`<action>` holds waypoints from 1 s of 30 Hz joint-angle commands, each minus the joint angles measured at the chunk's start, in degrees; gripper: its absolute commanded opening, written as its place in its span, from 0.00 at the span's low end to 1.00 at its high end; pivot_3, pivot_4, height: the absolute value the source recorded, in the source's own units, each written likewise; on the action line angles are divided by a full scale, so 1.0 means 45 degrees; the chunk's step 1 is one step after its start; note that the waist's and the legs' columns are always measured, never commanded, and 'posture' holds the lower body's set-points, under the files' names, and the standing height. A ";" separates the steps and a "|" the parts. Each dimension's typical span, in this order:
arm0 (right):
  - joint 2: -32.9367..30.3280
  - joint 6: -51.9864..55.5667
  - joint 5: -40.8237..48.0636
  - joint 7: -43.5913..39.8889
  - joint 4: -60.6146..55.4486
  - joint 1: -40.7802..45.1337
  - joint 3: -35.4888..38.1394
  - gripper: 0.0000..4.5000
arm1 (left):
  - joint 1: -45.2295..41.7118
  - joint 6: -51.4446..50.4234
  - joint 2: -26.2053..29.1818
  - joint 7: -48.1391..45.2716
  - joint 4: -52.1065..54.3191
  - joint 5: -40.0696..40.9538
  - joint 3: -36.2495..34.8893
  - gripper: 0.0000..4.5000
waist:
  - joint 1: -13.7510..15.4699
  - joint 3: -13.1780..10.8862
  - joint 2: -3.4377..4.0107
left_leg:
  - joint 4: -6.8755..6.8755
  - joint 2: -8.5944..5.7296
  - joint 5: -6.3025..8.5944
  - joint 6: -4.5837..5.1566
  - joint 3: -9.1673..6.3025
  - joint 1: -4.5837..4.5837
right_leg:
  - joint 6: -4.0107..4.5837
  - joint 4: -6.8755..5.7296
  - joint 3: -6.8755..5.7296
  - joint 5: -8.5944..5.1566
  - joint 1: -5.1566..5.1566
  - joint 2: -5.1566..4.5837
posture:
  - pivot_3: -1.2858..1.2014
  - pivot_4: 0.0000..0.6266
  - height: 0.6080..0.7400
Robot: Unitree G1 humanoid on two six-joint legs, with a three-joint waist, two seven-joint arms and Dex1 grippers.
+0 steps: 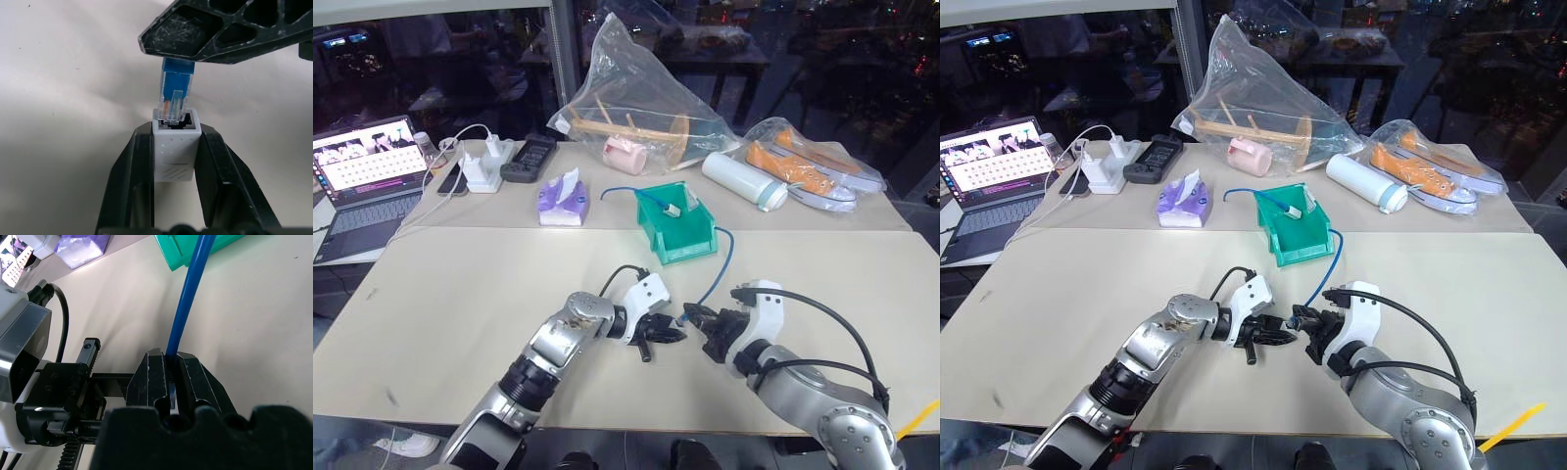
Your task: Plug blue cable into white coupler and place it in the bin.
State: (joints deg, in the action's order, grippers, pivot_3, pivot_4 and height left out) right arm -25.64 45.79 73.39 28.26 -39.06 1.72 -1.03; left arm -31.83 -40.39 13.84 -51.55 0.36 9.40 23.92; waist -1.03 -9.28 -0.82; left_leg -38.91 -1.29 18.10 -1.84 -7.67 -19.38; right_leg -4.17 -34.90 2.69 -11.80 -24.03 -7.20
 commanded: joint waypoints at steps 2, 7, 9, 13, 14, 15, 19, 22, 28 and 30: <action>-0.0259 0.0582 0.0634 0.0222 -0.0211 -0.0259 -0.0002 0.00 | 0.0306 -0.0606 -0.0195 0.0325 0.0115 0.0309 -0.0040 0.14 | 0.0032 0.0002 -0.0002 | -0.0001 -0.0001 0.0000 0.0000 0.0001 -0.0001 | 0.0000 0.0001 0.0001 0.0000 0.0001 0.0000 | 0.52 0.24 1.00; -0.0567 0.0820 0.1085 0.0326 -0.0264 -0.0291 -0.0135 0.00 | 0.0428 -0.0928 -0.0426 0.0739 0.0203 0.0503 -0.0214 0.14 | 0.0062 0.0003 -0.0004 | -0.0002 -0.0001 0.0000 0.0000 0.0001 0.0001 | -0.0002 0.0003 0.0001 -0.0001 0.0007 0.0000 | 0.52 0.24 1.00; -0.0691 0.0889 0.1169 0.0296 -0.0175 -0.0250 -0.0216 0.00 | 0.0460 -0.0944 -0.0494 0.0839 0.0277 0.0532 -0.0203 0.14 | 0.0073 0.0004 -0.0005 | -0.0002 -0.0001 0.0000 0.0000 0.0001 0.0001 | -0.0001 0.0004 0.0001 -0.0001 0.0010 0.0000 | 0.52 0.24 1.00; -0.1136 0.1352 0.1009 -0.0056 0.0115 0.0100 -0.0498 0.00 | 0.0506 -0.1057 -0.0571 0.1004 0.0440 0.0594 -0.0191 0.14 | 0.0073 0.0004 -0.0005 | -0.0002 -0.0001 0.0000 0.0000 0.0002 0.0004 | -0.0002 0.0005 0.0001 -0.0001 0.0014 0.0000 | 0.52 0.24 1.00; -0.1329 0.1656 0.0890 -0.0286 0.0282 0.0334 -0.0708 0.00 | 0.0541 -0.1077 -0.0583 0.1087 0.0511 0.0605 -0.0237 0.14 | 0.0067 0.0004 -0.0006 | -0.0002 -0.0001 0.0000 0.0000 0.0001 0.0005 | -0.0002 0.0005 0.0001 -0.0001 0.0014 0.0000 | 0.52 0.24 1.00; -0.1600 0.2007 0.0712 -0.0566 0.0457 0.0579 -0.0927 0.00 | 0.0547 -0.1075 -0.0543 0.1147 0.0584 0.0564 -0.0237 0.14 | 0.0055 0.0006 -0.0009 | -0.0003 -0.0001 0.0000 -0.0001 0.0002 0.0007 | -0.0002 0.0005 0.0001 -0.0001 0.0017 0.0000 | 0.52 0.24 1.00; -0.2400 0.2683 0.0088 -0.1427 0.0941 0.0933 -0.1147 0.00 | 0.0353 -0.1290 -0.0760 0.1342 0.0779 0.0786 -0.0479 0.14 | 0.0072 0.0014 -0.0017 | -0.0003 0.0000 0.0000 0.0000 0.0002 0.0017 | -0.0001 0.0003 0.0000 -0.0001 0.0028 0.0000 | 0.52 0.24 1.00; -0.2524 0.2890 -0.0255 -0.1976 0.1283 0.0717 -0.1269 0.00 | 0.0112 -0.1754 -0.1199 0.1654 0.1002 0.1124 -0.0725 0.14 | 0.0088 0.0027 -0.0034 | -0.0003 0.0000 0.0000 0.0000 0.0000 0.0019 | -0.0002 0.0009 -0.0004 -0.0002 0.0037 0.0000 | 0.52 0.24 1.00; -0.2418 0.3069 -0.1254 -0.2785 0.1573 -0.0031 -0.1584 0.00 | 0.0492 -0.2317 -0.1377 0.2130 0.1585 0.1328 -0.0726 0.14 | 0.0122 0.0038 -0.0040 | -0.0003 0.0001 0.0006 0.0008 -0.0003 0.0066 | -0.0015 0.0038 -0.0014 -0.0009 0.0120 0.0000 | 0.52 0.24 1.00; -0.2246 0.3024 -0.1583 -0.3007 0.1764 -0.0351 -0.1592 0.00 | 0.0706 -0.2633 -0.1532 0.2283 0.1680 0.1631 -0.1065 0.14 | 0.0119 0.0077 -0.0038 | 0.0005 0.0004 0.0022 0.0034 -0.0004 0.0114 | -0.0025 0.0063 -0.0021 -0.0018 0.0178 0.0000 | 0.52 0.24 1.00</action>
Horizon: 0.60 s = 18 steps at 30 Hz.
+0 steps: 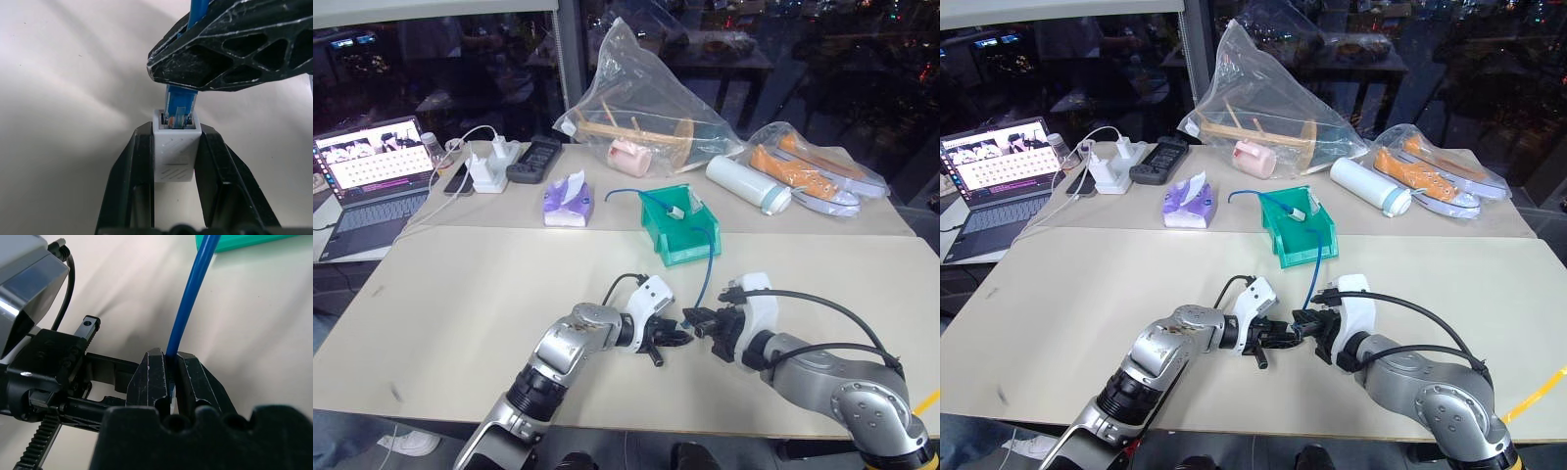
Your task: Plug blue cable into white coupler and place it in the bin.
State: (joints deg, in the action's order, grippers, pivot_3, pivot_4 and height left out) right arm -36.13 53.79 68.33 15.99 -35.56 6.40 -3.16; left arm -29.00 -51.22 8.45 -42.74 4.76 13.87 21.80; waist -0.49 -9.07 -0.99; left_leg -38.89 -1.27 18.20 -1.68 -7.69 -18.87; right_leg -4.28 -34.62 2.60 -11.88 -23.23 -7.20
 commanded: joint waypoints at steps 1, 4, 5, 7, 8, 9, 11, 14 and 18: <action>0.0172 0.1191 -0.0673 -0.0409 0.1145 -0.1579 -0.1104 0.00 | 0.0135 -0.0258 -0.0311 0.0334 0.0703 0.0685 -0.0625 0.14 | -0.0007 0.0058 0.0002 | 0.0007 0.0000 0.0016 0.0026 0.0000 0.0034 | -0.0005 0.0020 -0.0001 -0.0007 0.0037 0.0000 | 0.52 0.24 1.00; 0.0544 0.1153 -0.1002 -0.0740 0.1379 -0.1974 -0.0889 0.00 | 0.0162 -0.0144 -0.0035 0.0291 0.0717 0.0647 -0.0339 0.14 | -0.0022 0.0121 0.0005 | 0.0023 0.0001 0.0047 0.0076 0.0000 0.0111 | -0.0019 0.0076 -0.0006 -0.0020 0.0125 0.0000 | 0.52 0.24 1.00; 0.0805 0.1139 -0.0851 -0.0747 0.1442 -0.2032 -0.0702 0.00 | 0.0152 -0.0091 -0.0038 0.0351 0.0658 0.0646 -0.0351 0.14 | -0.0042 0.0143 0.0004 | 0.0034 0.0002 0.0056 0.0091 0.0000 0.0135 | -0.0020 0.0103 -0.0011 -0.0022 0.0157 0.0000 | 0.52 0.24 1.00; 0.1320 0.1195 -0.0452 -0.0828 0.1545 -0.2144 -0.0376 0.00 | 0.0126 0.0144 0.0007 0.0404 0.0511 0.0545 -0.0287 0.14 | -0.0052 0.0174 -0.0006 | 0.0036 0.0002 0.0066 0.0100 0.0000 0.0153 | -0.0031 0.0118 -0.0011 -0.0030 0.0183 0.0000 | 0.52 0.24 1.00; 0.1543 0.1269 -0.0163 -0.0875 0.1583 -0.2217 -0.0224 0.00 | 0.0122 0.0264 0.0031 0.0426 0.0453 0.0474 -0.0225 0.14 | -0.0055 0.0185 -0.0008 | 0.0036 0.0003 0.0067 0.0100 0.0000 0.0153 | -0.0031 0.0119 -0.0012 -0.0030 0.0183 0.0000 | 0.52 0.24 1.00; 0.1661 0.1357 -0.0043 -0.0921 0.1592 -0.2259 -0.0129 0.00 | 0.0123 0.0346 0.0060 0.0437 0.0425 0.0418 -0.0159 0.14 | -0.0054 0.0192 -0.0008 | 0.0036 0.0003 0.0067 0.0100 0.0000 0.0154 | -0.0031 0.0120 -0.0011 -0.0029 0.0183 0.0000 | 0.52 0.24 1.00; 0.1654 0.1592 -0.0128 -0.1000 0.1599 -0.2268 -0.0068 0.00 | 0.0112 0.0418 0.0064 0.0441 0.0371 0.0423 -0.0123 0.14 | -0.0056 0.0197 -0.0002 | 0.0037 0.0003 0.0067 0.0100 0.0000 0.0155 | -0.0030 0.0119 -0.0011 -0.0029 0.0183 0.0000 | 0.52 0.24 1.00; 0.1390 0.1843 -0.0356 -0.1210 0.1594 -0.2293 -0.0215 0.00 | 0.0145 0.0437 0.0014 0.0498 0.0367 0.0534 -0.0180 0.14 | -0.0056 0.0199 0.0000 | 0.0037 0.0003 0.0067 0.0100 0.0000 0.0156 | -0.0030 0.0118 -0.0011 -0.0030 0.0184 0.0000 | 0.52 0.24 1.00; 0.1488 0.1259 -0.0559 -0.1334 0.1576 -0.1991 0.0236 0.00 | 0.0251 0.0427 0.0138 0.0472 0.0480 0.0573 -0.0202 0.14 | -0.0056 0.0200 -0.0002 | 0.0038 0.0002 0.0068 0.0101 0.0000 0.0154 | -0.0047 0.0120 -0.0011 -0.0040 0.0184 0.0000 | 0.52 0.24 1.00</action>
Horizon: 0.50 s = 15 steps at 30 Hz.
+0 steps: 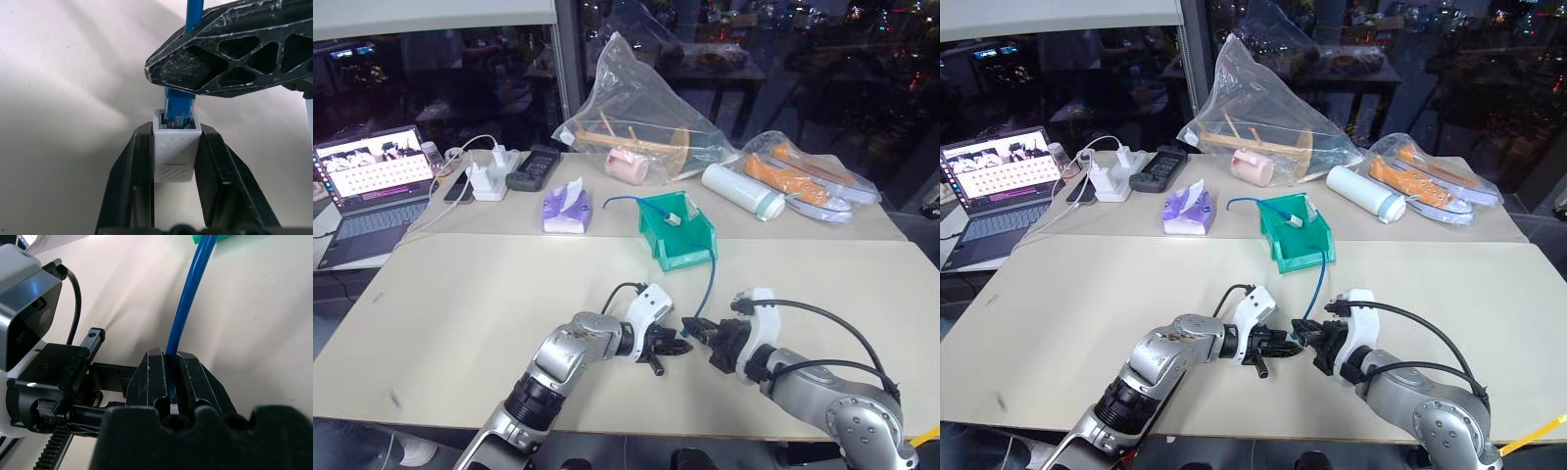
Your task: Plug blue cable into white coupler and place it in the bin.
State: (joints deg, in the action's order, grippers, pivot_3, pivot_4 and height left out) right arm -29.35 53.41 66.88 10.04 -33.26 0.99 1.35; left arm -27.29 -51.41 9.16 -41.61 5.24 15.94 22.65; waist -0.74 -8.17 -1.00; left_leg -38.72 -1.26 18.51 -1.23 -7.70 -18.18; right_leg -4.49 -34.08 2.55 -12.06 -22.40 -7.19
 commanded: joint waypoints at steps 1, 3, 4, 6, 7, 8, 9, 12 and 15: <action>-0.0009 0.0910 -0.0303 -0.0109 0.0979 -0.0540 -0.0316 0.00 | -0.0050 0.0449 0.0117 0.0169 0.0398 0.0132 -0.0443 0.14 | 0.0000 0.0000 -0.0001 | 0.0001 0.0000 0.0000 0.0000 0.0000 0.0000 | 0.0001 0.0000 0.0000 0.0000 0.0000 0.0000 | 0.52 0.24 1.00; -0.0154 -0.0134 -0.0960 -0.0477 0.0599 0.0022 0.0519 0.00 | 0.0188 -0.0083 0.0461 -0.0107 0.0523 0.0509 -0.0664 0.41 | -0.0020 -0.0005 -0.0005 | 0.0000 0.0000 0.0000 0.0000 0.0000 -0.0005 | 0.0001 0.0001 0.0000 0.0000 -0.0003 0.0000 | 0.52 0.24 1.00; -0.0125 -0.0426 -0.1077 -0.0473 0.0440 0.0247 0.0916 0.00 | 0.0296 -0.0315 0.0716 -0.0358 0.0625 0.0682 -0.0635 0.51 | -0.0054 -0.0008 -0.0003 | -0.0001 0.0000 0.0000 -0.0001 0.0000 -0.0013 | 0.0001 -0.0001 0.0001 0.0000 -0.0019 0.0000 | 0.52 0.24 1.00; -0.0191 -0.0370 -0.0039 -0.0013 0.0035 0.0937 0.1860 0.00 | 0.0631 -0.0225 0.1759 -0.1069 0.0908 0.0645 -0.0113 0.67 | -0.0103 -0.0025 0.0025 | 0.0000 0.0000 -0.0001 0.0000 0.0001 -0.0030 | 0.0002 -0.0012 0.0004 0.0001 -0.0051 0.0000 | 0.52 0.24 1.00; -0.0287 -0.0303 0.0333 0.0133 -0.0127 0.1219 0.2166 0.00 | 0.0763 -0.0097 0.2148 -0.1271 0.0996 0.0595 0.0048 0.74 | -0.0149 -0.0038 0.0042 | 0.0000 -0.0001 -0.0002 -0.0002 0.0002 -0.0051 | 0.0008 -0.0024 0.0008 0.0004 -0.0079 0.0000 | 0.52 0.24 1.00; -0.0634 -0.0160 0.0843 0.0303 -0.0178 0.1789 0.2548 0.00 | 0.0930 0.0055 0.2422 -0.1310 0.1036 0.0636 -0.0138 0.82 | -0.0163 -0.0043 0.0052 | 0.0000 -0.0002 -0.0009 -0.0014 0.0012 -0.0086 | 0.0025 -0.0037 0.0029 0.0015 -0.0137 0.0000 | 0.52 0.24 1.00; -0.0880 -0.0044 0.1155 0.0425 -0.0178 0.2175 0.2781 0.00 | 0.1030 0.0154 0.2555 -0.1291 0.1050 0.0701 -0.0317 0.92 | -0.0172 -0.0053 0.0064 | -0.0001 -0.0004 -0.0013 -0.0022 0.0013 -0.0100 | 0.0029 -0.0048 0.0033 0.0018 -0.0150 0.0000 | 0.52 0.24 1.00; -0.1598 0.0187 0.0949 0.0095 0.1045 0.4349 0.2754 0.00 | 0.1219 0.0813 0.2937 -0.1239 0.0996 0.0842 -0.1090 0.99 | -0.0226 -0.0061 0.0065 | 0.0004 -0.0002 -0.0013 -0.0020 0.0014 -0.0106 | 0.0034 -0.0044 0.0034 0.0019 -0.0160 0.0001 | 0.52 0.24 1.00; -0.1723 0.0033 -0.0547 -0.1048 0.3105 0.6759 0.1825 0.00 | 0.1201 0.1549 0.2842 -0.1004 0.0759 0.1047 -0.1913 0.99 | -0.0378 -0.0112 0.0073 | 0.0006 0.0000 -0.0014 -0.0018 0.0029 -0.0105 | 0.0045 -0.0039 0.0039 0.0025 -0.0165 0.0003 | 0.52 0.24 1.00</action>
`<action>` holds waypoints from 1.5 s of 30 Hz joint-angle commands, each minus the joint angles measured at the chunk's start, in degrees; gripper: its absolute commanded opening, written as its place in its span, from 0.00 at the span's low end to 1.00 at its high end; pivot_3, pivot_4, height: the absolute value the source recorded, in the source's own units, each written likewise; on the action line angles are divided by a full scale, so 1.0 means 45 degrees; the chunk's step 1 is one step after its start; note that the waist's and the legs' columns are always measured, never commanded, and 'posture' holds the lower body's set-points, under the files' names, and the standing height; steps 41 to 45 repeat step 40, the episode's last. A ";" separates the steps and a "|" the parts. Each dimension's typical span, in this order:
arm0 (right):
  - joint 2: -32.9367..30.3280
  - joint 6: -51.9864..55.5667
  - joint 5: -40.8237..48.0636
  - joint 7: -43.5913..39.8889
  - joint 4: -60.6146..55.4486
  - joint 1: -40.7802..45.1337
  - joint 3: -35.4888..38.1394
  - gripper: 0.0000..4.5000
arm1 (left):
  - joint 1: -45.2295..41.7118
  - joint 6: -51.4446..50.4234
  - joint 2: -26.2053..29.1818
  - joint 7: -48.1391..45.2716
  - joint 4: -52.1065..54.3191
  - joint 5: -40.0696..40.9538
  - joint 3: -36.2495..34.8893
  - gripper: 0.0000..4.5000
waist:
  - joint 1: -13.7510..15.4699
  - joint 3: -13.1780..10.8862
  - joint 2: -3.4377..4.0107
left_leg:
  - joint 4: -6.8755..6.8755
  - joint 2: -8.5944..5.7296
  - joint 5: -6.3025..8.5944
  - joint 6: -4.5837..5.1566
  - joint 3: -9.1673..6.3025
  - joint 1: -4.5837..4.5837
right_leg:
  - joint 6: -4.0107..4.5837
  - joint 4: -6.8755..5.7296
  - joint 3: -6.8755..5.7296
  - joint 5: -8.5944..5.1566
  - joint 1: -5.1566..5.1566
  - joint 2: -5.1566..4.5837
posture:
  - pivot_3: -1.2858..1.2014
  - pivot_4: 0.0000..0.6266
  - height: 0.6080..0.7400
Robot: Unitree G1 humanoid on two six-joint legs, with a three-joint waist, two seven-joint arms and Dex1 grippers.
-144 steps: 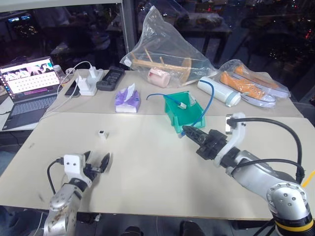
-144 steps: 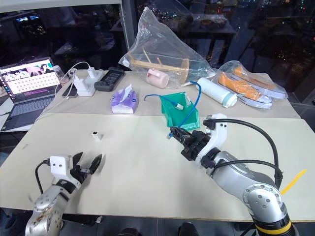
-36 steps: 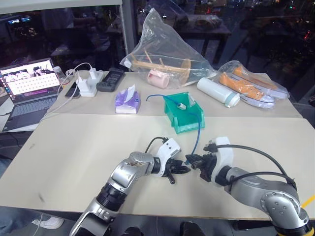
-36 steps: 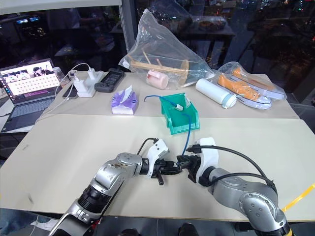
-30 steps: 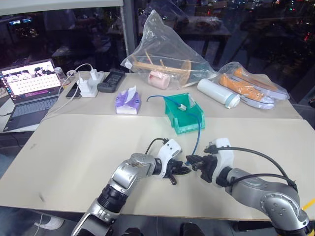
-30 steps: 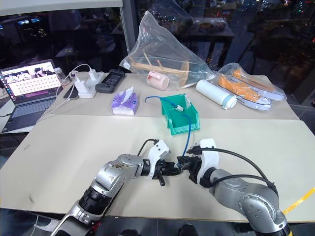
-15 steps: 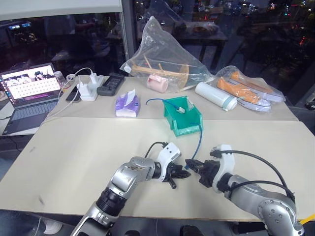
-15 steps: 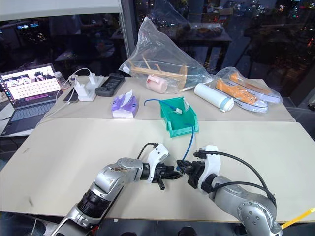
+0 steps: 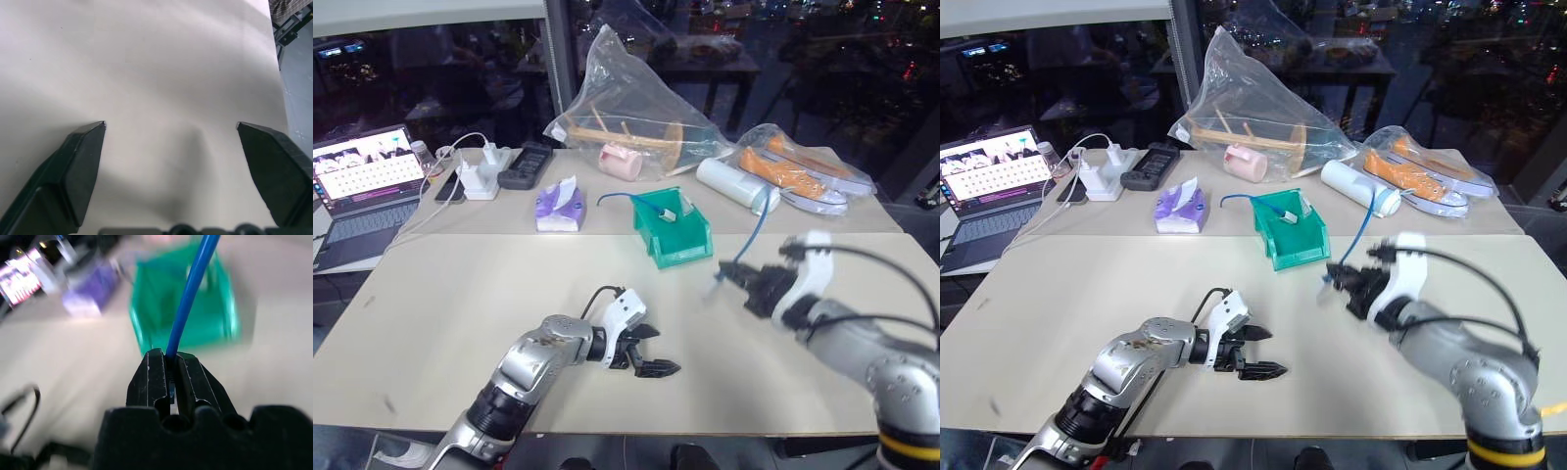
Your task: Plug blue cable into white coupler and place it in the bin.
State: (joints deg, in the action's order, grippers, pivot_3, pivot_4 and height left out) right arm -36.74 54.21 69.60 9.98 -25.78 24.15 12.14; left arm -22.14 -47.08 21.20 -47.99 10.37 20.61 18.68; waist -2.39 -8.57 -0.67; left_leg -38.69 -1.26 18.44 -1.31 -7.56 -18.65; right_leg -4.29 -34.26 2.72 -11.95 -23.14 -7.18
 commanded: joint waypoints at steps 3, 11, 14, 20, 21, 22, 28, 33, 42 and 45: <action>0.0498 -0.1203 -0.3736 -0.3162 0.4954 0.4165 -0.2350 0.00 | -0.0346 0.1836 -0.0683 0.2195 -0.1009 -0.0771 -0.1730 0.99 | -0.0012 -0.0041 0.0012 | 0.0003 0.0007 -0.0001 0.0002 -0.0010 -0.0004 | 0.0001 0.0001 -0.0009 0.0000 0.0001 0.0008 | 0.52 0.24 1.00; 0.2462 -0.4955 -0.8381 -0.6989 1.2559 0.7697 -0.4003 0.00 | -0.0410 0.2870 -0.1917 0.4354 -0.0818 -0.1081 -0.3012 0.99 | -0.0021 -0.0061 0.0015 | -0.0041 -0.0005 -0.0108 -0.0191 -0.0006 -0.0289 | -0.0007 -0.0093 -0.0012 0.0047 -0.0309 -0.0017 | 0.52 0.24 1.00; 0.2811 -0.5380 -0.9173 -0.7628 1.3504 0.8024 -0.3870 0.00 | -0.0298 0.3036 -0.1876 0.4651 -0.0685 -0.1242 -0.3022 0.99 | -0.0050 -0.0062 0.0015 | -0.0044 -0.0047 -0.0113 -0.0206 0.0033 -0.0409 | -0.0011 -0.0131 -0.0046 0.0048 -0.0472 -0.0087 | 0.52 0.24 1.00; 0.3140 -0.5344 -0.9336 -0.7766 1.2707 0.8060 -0.2708 0.46 | -0.0181 0.3420 -0.1715 0.5462 -0.0648 -0.1801 -0.3167 1.00 | -0.0070 -0.0064 0.0017 | -0.0042 -0.0058 -0.0112 -0.0211 0.0063 -0.0412 | -0.0013 -0.0131 -0.0071 0.0049 -0.0493 -0.0115 | 0.52 0.24 1.00; 0.3154 -0.5262 -0.9350 -0.7691 1.2426 0.8068 -0.2513 0.55 | -0.0228 0.3519 -0.1654 0.5678 -0.0747 -0.2037 -0.3163 1.00 | -0.0063 -0.0065 0.0019 | -0.0042 -0.0059 -0.0116 -0.0219 0.0063 -0.0412 | -0.0013 -0.0140 -0.0071 0.0050 -0.0493 -0.0115 | 0.52 0.24 1.00; 0.3089 -0.5011 -0.9213 -0.7547 1.1672 0.7986 -0.2224 0.61 | -0.0352 0.3740 -0.1562 0.5989 -0.1093 -0.2379 -0.3212 1.00 | -0.0057 -0.0065 0.0019 | -0.0042 -0.0060 -0.0118 -0.0221 0.0063 -0.0411 | -0.0011 -0.0146 -0.0070 0.0055 -0.0494 -0.0114 | 0.52 0.24 1.00; 0.1869 -0.2100 -0.7926 -0.7065 0.5826 0.6222 -0.0711 0.99 | -0.0732 0.4217 -0.0890 0.5109 -0.1934 -0.1674 -0.4286 1.00 | 0.0003 -0.0065 0.0020 | -0.0052 -0.0061 -0.0133 -0.0243 0.0053 -0.0387 | 0.0003 -0.0181 -0.0070 0.0087 -0.0473 -0.0107 | 0.52 0.24 1.00; -0.0356 -0.1427 -0.7270 -0.8223 0.1255 0.1285 0.1052 0.99 | -0.0403 0.4574 0.0209 0.3931 -0.2000 -0.1151 -0.5090 1.00 | 0.0180 -0.0064 0.0017 | -0.0059 -0.0063 -0.0117 -0.0217 0.0043 -0.0386 | -0.0008 -0.0156 -0.0086 0.0091 -0.0442 -0.0109 | 0.52 0.24 1.00; 0.0809 -0.5055 -0.9525 -0.7166 -0.0014 -0.3840 0.2513 0.99 | 0.0603 0.4852 0.0457 0.3230 -0.1687 -0.0516 -0.5585 1.00 | 0.0054 -0.0066 0.0019 | -0.0064 -0.0062 -0.0106 -0.0195 0.0118 -0.0346 | -0.0013 -0.0166 -0.0021 0.0103 -0.0442 -0.0109 | 0.52 0.24 1.00; 0.0809 -0.5055 -0.9525 -0.7166 -0.0014 -0.3840 0.2513 0.99 | 0.0603 0.4852 0.0457 0.3230 -0.1687 -0.0516 -0.5585 1.00 | 0.0054 -0.0066 0.0019 | -0.0064 -0.0062 -0.0106 -0.0195 0.0118 -0.0346 | -0.0013 -0.0166 -0.0021 0.0103 -0.0442 -0.0109 | 0.52 0.24 1.00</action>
